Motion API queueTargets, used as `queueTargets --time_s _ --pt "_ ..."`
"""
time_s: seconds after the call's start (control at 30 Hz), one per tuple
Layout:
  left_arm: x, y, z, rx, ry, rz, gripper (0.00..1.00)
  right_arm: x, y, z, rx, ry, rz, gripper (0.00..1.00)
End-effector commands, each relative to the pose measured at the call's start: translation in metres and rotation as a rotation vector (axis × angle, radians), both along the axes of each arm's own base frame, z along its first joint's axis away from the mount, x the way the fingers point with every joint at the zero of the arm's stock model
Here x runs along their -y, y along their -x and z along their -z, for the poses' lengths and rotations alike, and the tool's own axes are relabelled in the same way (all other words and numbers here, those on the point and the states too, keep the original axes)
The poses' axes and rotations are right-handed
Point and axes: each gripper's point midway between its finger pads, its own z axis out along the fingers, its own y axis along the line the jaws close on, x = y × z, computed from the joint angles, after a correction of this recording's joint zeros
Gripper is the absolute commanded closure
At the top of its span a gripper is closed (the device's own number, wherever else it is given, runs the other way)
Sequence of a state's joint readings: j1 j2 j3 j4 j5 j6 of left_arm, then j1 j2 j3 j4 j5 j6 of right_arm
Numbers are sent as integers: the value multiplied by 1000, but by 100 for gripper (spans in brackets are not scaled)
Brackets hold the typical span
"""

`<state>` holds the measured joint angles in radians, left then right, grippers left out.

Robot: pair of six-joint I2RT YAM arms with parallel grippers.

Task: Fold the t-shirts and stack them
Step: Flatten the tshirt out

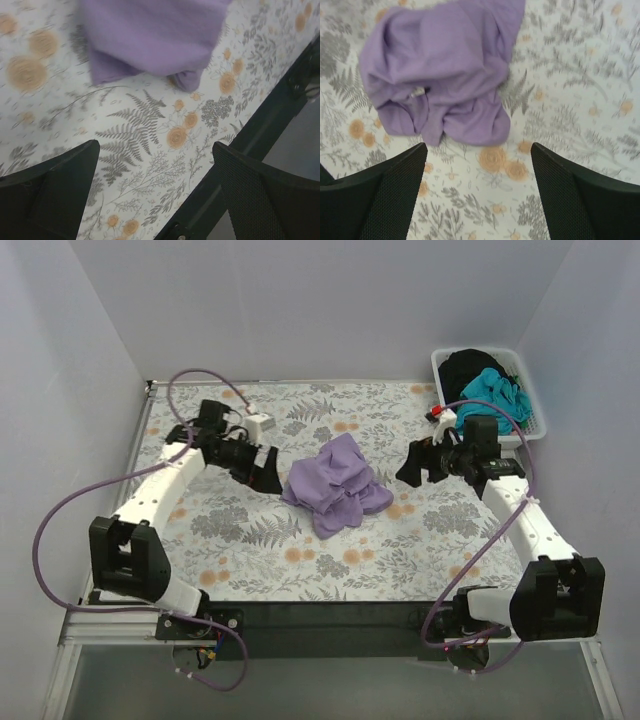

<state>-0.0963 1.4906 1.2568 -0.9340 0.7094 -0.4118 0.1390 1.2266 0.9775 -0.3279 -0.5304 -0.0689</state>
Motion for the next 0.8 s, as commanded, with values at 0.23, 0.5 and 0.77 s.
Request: queueTargets --time_s 0.23,0.5,0.77 --pt "150 38 18 333 -251 512 15 1 38 111 -411 13 -99 35" --pt "193 83 95 288 -382 706 20 -11 17 132 -471 -37 -82 43" --pt "185 55 135 321 -526 620 18 -24 9 146 -453 24 -66 36"
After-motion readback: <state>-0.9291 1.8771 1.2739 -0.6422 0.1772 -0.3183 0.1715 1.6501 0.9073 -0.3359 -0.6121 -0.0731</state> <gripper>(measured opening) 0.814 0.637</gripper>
